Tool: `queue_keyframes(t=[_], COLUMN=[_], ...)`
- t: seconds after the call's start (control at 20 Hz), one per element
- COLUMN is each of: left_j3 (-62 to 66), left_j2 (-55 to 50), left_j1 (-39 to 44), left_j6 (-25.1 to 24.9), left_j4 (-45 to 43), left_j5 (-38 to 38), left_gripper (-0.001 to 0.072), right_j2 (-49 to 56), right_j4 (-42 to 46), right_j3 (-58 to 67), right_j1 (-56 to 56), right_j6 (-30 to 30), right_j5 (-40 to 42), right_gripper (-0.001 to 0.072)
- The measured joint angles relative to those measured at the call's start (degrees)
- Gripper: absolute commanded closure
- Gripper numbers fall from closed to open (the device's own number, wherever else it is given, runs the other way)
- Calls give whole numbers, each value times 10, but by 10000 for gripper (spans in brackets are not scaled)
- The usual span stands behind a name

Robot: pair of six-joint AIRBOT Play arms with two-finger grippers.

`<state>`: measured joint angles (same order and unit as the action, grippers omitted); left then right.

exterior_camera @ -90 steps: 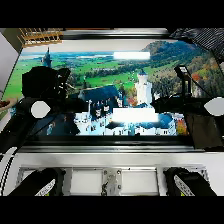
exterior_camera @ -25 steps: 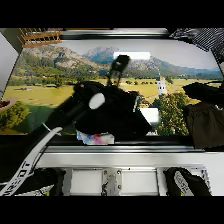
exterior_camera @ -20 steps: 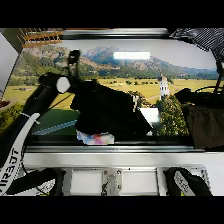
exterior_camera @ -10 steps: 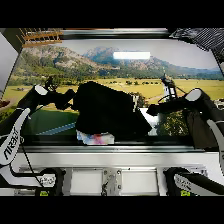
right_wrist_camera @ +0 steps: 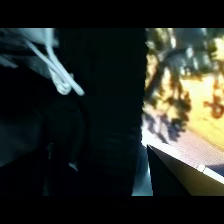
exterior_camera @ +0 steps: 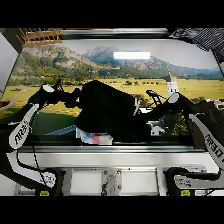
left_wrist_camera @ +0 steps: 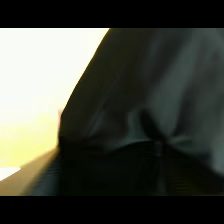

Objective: Fold the clothes and pants, and hang the long-sleeved shirts on hangers.

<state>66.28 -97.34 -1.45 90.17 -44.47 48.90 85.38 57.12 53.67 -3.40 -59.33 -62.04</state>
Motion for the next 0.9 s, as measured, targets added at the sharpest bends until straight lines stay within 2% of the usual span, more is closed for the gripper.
queue_keyframes(t=[0.05,0.1,0.15,0.2,0.35,0.5,0.7,0.9], left_j3=[6,11,14,16,20,37,128,220], left_j2=[-2,-4,-6,-7,1,53,173,303], left_j1=[3,4,6,6,4,-9,-36,-46], left_j6=[-1,-3,-3,-3,-3,-15,-52,-76], left_j4=[2,2,4,4,5,4,4,5], left_j5=[2,2,2,2,6,6,39,82], left_gripper=[694,694,694,694,694,694,694,694], right_j2=[3,7,9,9,6,-31,-151,-297], right_j4=[-3,-3,-7,-17,-34,-36,-35,-34], right_j3=[0,-1,-1,-1,2,27,95,123], right_j1=[-4,-7,-10,-12,-15,-16,-17,-17], right_j6=[0,2,4,8,14,19,14,-30], right_j5=[0,1,1,1,0,-8,-64,-107], right_gripper=[311,464,534,676,678,679,679,679])
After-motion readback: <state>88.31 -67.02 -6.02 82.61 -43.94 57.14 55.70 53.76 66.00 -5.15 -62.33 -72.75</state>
